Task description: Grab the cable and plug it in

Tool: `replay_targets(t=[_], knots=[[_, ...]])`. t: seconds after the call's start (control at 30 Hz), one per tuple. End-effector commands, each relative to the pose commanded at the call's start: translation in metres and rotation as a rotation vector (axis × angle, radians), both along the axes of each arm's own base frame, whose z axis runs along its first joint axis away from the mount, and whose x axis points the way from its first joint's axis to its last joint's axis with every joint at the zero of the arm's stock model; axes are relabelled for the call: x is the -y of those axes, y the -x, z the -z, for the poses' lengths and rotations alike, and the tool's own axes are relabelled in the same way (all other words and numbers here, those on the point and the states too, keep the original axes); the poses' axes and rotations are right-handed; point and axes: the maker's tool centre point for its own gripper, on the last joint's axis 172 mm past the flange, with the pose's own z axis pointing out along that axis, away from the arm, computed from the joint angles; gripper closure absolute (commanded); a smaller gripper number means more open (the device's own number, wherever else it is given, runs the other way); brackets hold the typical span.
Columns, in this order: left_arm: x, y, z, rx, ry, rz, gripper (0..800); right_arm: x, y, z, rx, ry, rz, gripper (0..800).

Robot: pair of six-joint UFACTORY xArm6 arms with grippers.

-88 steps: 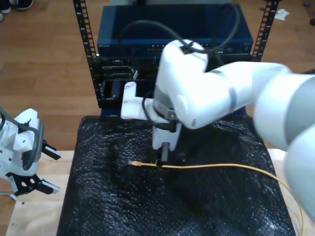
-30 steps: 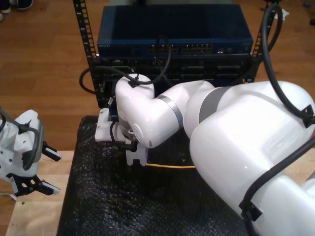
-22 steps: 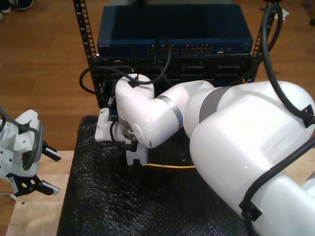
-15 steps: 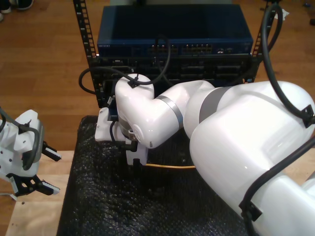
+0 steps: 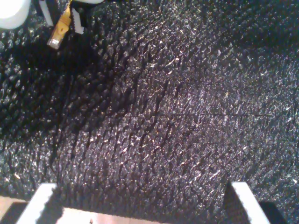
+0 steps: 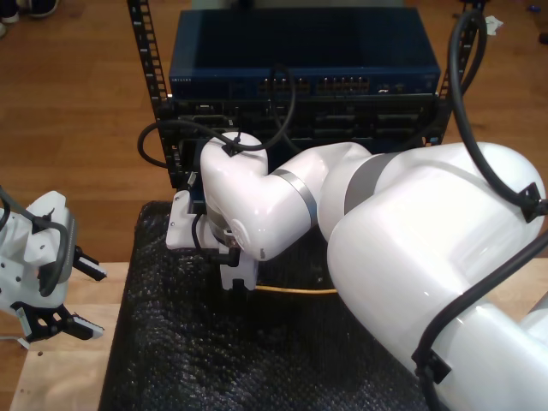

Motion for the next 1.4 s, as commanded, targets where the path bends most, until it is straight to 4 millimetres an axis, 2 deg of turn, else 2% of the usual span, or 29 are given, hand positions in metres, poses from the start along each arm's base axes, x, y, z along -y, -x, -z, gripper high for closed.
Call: replay_targets(t=[0.1, 0.17, 0.3, 0.47, 0.63, 0.87, 1.07, 1.13, 1.4], knots=[[0.0, 0.0, 0.0, 0.0, 0.0, 0.0, 0, 0.0, 0.0, 0.0, 0.0, 0.0, -0.002, 638], [0.0, 0.0, 0.0, 0.0, 0.0, 0.0, 0, 0.0, 0.0, 0.0, 0.001, 0.001, -0.001, 712], [0.0, 0.0, 0.0, 0.0, 0.0, 0.0, 0, 0.0, 0.0, 0.0, 0.001, 0.001, -0.003, 759], [0.0, 0.0, 0.0, 0.0, 0.0, 0.0, 0, 0.001, -0.001, 0.0, 0.001, 0.001, -0.003, 786], [0.0, 0.0, 0.0, -0.001, 0.001, 0.001, 0, 0.003, -0.006, -0.008, 0.011, -0.008, 0.002, 796], [0.003, 0.003, -0.001, -0.008, 0.01, 0.006, 0, 0.019, -0.021, -0.052, 0.048, -0.039, 0.024, 796], [0.011, 0.001, -0.005, -0.006, 0.043, 0.0, 0, 0.035, -0.011, -0.084, 0.028, -0.023, 0.0, 796], [0.023, 0.001, -0.012, -0.006, 0.092, -0.002, 0, 0.039, -0.005, -0.092, 0.021, -0.016, -0.013, 796], [0.071, -0.019, -0.064, 0.038, 0.299, 0.013, 0, 0.058, 0.014, -0.12, 0.019, -0.017, -0.029, 796]])
